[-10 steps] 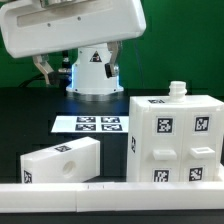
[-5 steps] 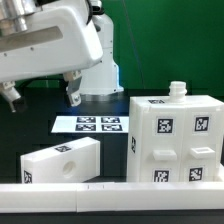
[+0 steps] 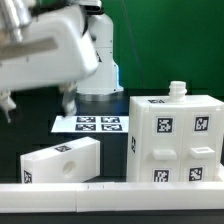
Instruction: Assemble cabinet
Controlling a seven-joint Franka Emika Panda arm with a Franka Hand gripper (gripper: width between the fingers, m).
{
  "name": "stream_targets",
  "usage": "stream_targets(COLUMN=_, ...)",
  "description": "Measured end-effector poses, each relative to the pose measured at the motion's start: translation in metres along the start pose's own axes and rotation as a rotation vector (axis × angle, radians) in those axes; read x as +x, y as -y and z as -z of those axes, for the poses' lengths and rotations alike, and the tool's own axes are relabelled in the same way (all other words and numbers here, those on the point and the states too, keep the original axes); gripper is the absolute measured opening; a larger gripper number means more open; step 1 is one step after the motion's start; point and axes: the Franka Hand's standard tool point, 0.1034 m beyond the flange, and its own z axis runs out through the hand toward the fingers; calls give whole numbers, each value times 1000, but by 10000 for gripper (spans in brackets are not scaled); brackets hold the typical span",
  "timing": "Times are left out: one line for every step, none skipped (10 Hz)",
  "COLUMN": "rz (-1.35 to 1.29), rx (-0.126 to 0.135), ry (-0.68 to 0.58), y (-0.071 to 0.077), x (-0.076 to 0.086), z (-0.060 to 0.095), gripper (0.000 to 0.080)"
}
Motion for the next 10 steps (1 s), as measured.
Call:
stream_targets(rz=-42, rx=0, ry=0, y=-7, x=3, z=-14, gripper=796)
stream_targets(rz=-58, rx=-2, ry=-3, y=-8, x=4, z=-22, gripper=796)
stream_targets(rz=-56, rx=1, ry=-3, y=-7, x=3, z=-24, gripper=796)
stream_targets(rz=-46, rx=2, ry=-18, y=-6, x=6, z=-21, gripper=796)
stream_targets(rz=-47, rx=1, ry=-17, y=-6, x=5, z=-21, gripper=796)
stream_targets(rz=-47, rx=0, ry=-16, y=-7, x=5, z=-22, gripper=796)
stream_targets(rz=-47, rx=0, ry=-16, y=-7, x=5, z=-22, gripper=796)
stream_targets(rz=-67, rx=4, ry=0, y=-6, x=4, z=-21, gripper=796)
stream_targets(rz=-89, rx=14, ry=24, y=-5, x=7, z=-17, gripper=796)
stream_targets(rz=-96, rx=19, ry=34, y=-8, x=11, z=-15, gripper=796)
